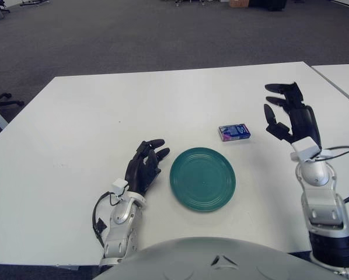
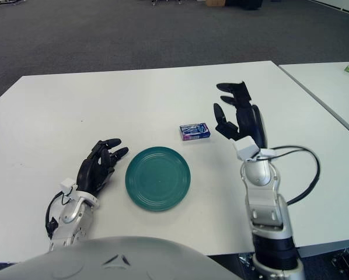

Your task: Put the gum into the plate.

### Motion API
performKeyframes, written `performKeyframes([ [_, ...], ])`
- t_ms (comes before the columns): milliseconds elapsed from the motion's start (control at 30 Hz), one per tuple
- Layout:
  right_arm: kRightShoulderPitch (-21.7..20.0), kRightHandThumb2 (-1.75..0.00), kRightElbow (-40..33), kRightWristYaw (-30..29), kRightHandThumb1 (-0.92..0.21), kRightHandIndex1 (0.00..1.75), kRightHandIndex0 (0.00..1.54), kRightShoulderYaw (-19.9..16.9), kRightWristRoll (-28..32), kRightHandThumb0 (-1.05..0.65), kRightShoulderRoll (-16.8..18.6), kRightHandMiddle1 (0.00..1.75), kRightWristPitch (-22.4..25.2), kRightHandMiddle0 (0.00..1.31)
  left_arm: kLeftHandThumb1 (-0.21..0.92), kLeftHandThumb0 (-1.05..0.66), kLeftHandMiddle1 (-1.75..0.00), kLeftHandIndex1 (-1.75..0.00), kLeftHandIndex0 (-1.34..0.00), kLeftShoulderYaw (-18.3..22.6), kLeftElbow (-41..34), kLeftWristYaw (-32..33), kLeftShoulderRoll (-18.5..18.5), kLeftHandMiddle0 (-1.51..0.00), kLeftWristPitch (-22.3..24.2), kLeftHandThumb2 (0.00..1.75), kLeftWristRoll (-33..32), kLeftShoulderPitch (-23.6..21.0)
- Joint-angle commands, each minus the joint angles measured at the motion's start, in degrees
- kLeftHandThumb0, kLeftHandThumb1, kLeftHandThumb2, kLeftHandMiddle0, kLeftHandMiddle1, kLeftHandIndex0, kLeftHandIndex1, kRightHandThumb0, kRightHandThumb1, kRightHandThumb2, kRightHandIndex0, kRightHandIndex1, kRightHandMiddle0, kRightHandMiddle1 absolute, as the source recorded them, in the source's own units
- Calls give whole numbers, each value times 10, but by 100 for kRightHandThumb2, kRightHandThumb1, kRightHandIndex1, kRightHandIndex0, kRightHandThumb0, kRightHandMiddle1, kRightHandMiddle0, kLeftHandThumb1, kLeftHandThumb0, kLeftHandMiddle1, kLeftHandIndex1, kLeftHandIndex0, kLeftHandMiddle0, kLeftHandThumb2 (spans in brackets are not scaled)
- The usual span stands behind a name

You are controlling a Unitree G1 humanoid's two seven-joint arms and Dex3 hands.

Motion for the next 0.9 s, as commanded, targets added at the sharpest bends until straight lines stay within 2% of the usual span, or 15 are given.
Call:
performKeyframes([
  [0,-58,-63,62,1,-92,40,37,33,-82,-65,-32,98,3,2,92,-79,-74,-115,-40,-2,17,3,-3,-45,4,76,6,-6],
  [133,-123,-55,143,3,-92,72,29,94,-155,-66,-37,97,1,1,92,-79,-74,-115,-40,-4,21,3,-5,-46,-3,76,7,-7],
  [200,-139,-53,172,5,-92,73,26,117,-179,-67,-40,97,-5,1,92,-79,-74,-115,-40,-5,23,4,-7,-47,-6,77,8,-8],
  [300,-148,-50,193,9,-92,69,25,135,-198,-67,-46,96,-12,0,92,-79,-74,-115,-40,-7,24,5,-8,-48,-10,77,8,-8],
  [400,-154,-51,212,35,-92,58,26,169,-224,-68,-56,92,-18,0,92,-79,-75,-115,-39,-9,26,6,-8,-49,-15,77,9,-8],
  [467,-158,-52,217,49,-92,47,29,179,-232,-69,-58,89,-17,0,92,-79,-75,-115,-40,-10,26,7,-7,-48,-17,78,10,-7],
  [700,-163,-57,229,87,-92,25,34,195,-236,-69,-63,81,-24,0,92,-78,-73,-115,-39,-12,20,9,-7,-46,-13,78,11,-2],
  [867,-180,-53,292,112,-92,20,36,213,-217,-64,-57,78,-44,0,92,-77,-74,-113,-38,-12,12,11,-8,-46,-4,77,6,3],
])
